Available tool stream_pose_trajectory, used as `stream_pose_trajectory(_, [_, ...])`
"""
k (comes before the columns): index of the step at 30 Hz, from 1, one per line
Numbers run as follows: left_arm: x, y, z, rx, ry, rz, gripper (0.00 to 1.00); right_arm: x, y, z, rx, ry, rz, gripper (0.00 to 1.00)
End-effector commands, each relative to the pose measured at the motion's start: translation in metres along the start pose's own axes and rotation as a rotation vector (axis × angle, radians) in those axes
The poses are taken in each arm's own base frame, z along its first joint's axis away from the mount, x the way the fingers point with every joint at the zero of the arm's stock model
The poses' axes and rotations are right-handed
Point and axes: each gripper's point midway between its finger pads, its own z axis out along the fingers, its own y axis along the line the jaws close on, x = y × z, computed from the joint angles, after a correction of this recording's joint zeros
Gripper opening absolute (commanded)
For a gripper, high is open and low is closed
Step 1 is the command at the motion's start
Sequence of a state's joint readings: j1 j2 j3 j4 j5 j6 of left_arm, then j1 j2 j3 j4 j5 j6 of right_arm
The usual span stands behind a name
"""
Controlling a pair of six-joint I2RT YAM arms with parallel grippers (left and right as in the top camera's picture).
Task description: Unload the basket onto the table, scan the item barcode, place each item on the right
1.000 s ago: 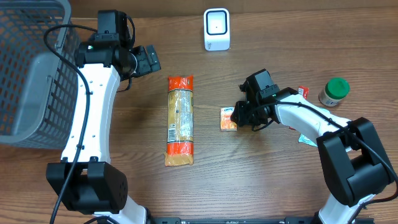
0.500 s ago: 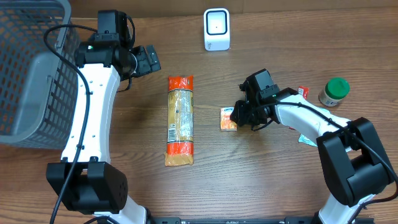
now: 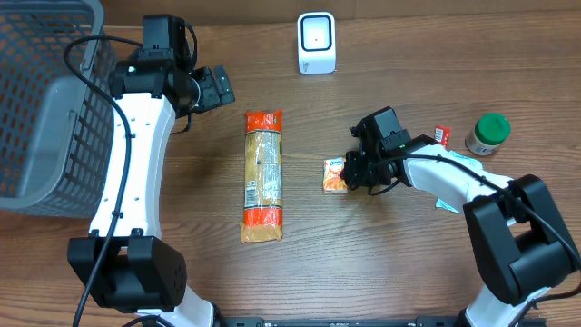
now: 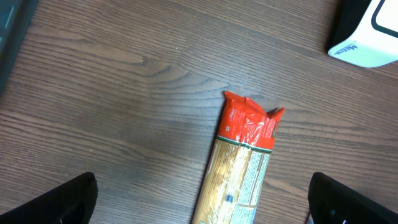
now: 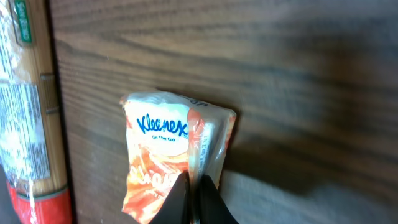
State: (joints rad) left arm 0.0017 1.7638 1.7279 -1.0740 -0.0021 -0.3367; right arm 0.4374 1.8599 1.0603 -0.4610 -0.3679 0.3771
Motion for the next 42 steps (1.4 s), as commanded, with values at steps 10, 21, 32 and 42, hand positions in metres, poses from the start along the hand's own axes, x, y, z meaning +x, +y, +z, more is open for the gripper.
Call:
stream_pose_trajectory(10, [-0.001,0.000,0.002,-0.008,0.001,0.014,1.00,-0.075,0.037,-0.123,0.076,-0.250,-0.114,0.03])
stream_pose_trajectory(21, [-0.001,0.000,0.002,-0.008,0.001,0.014,0.99,-0.140,0.090,-0.233,0.187,-0.358,-0.208,0.03])
stream_pose_trajectory(32, [-0.001,0.000,0.002,-0.008,0.001,0.014,1.00,-0.220,0.078,-0.196,0.610,-0.524,-0.573,0.04])
stream_pose_trajectory(42, [-0.001,0.000,0.002,-0.008,0.001,0.014,1.00,-0.277,0.094,-0.133,0.951,-0.562,-1.018,0.04])
